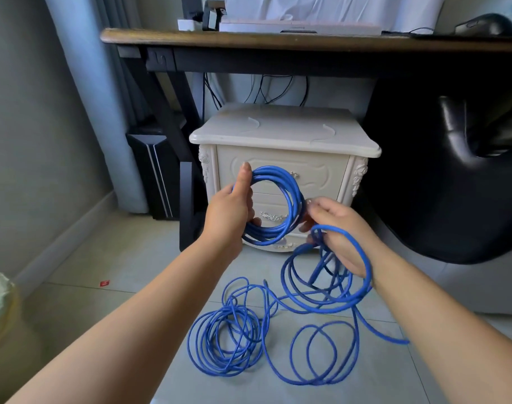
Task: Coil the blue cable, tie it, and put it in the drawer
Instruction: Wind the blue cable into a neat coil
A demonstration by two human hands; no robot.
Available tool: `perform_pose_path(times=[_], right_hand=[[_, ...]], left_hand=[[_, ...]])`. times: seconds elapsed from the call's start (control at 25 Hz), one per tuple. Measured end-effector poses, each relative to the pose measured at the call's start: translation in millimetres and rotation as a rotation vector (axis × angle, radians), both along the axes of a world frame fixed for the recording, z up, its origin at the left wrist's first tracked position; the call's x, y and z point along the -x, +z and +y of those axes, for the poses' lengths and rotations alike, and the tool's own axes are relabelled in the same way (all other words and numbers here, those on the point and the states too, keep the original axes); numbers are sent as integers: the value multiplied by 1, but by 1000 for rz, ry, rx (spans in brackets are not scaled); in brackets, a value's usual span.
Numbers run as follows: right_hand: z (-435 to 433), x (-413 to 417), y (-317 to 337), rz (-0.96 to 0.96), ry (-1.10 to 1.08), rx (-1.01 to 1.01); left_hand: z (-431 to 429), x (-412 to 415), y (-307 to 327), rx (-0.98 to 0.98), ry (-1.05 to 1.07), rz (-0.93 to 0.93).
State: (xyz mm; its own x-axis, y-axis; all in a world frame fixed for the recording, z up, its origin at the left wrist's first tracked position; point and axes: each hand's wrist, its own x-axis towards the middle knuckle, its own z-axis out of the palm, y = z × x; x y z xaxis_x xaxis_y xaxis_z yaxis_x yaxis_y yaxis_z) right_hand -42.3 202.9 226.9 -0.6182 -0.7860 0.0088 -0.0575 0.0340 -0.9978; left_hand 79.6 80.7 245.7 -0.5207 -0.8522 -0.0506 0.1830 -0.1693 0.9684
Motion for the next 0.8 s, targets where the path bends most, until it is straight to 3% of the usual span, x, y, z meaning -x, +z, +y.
perform_pose_path(times=[0.16,0.36,0.48,0.6,0.68,0.8], right_hand=[[-6,-20,7,-350,137,91],[-9,-19,1,-192,-22,39],[-5,-10,9,-310,-128,159],[-1,-6,14,-360,-149,254],[0,-7,17,-439,-115,286],[6,-7,22,-540,-130,309]], left_hand=[[4,4,-4,-48,52,-86],[15,2,-1,53,-145,-113],[12,-7,2,220,-423,-136],[13,-16,-15,375,-791,-380],[15,-14,-30,441,-794,-647],[14,-8,-36,463,-693,-657]])
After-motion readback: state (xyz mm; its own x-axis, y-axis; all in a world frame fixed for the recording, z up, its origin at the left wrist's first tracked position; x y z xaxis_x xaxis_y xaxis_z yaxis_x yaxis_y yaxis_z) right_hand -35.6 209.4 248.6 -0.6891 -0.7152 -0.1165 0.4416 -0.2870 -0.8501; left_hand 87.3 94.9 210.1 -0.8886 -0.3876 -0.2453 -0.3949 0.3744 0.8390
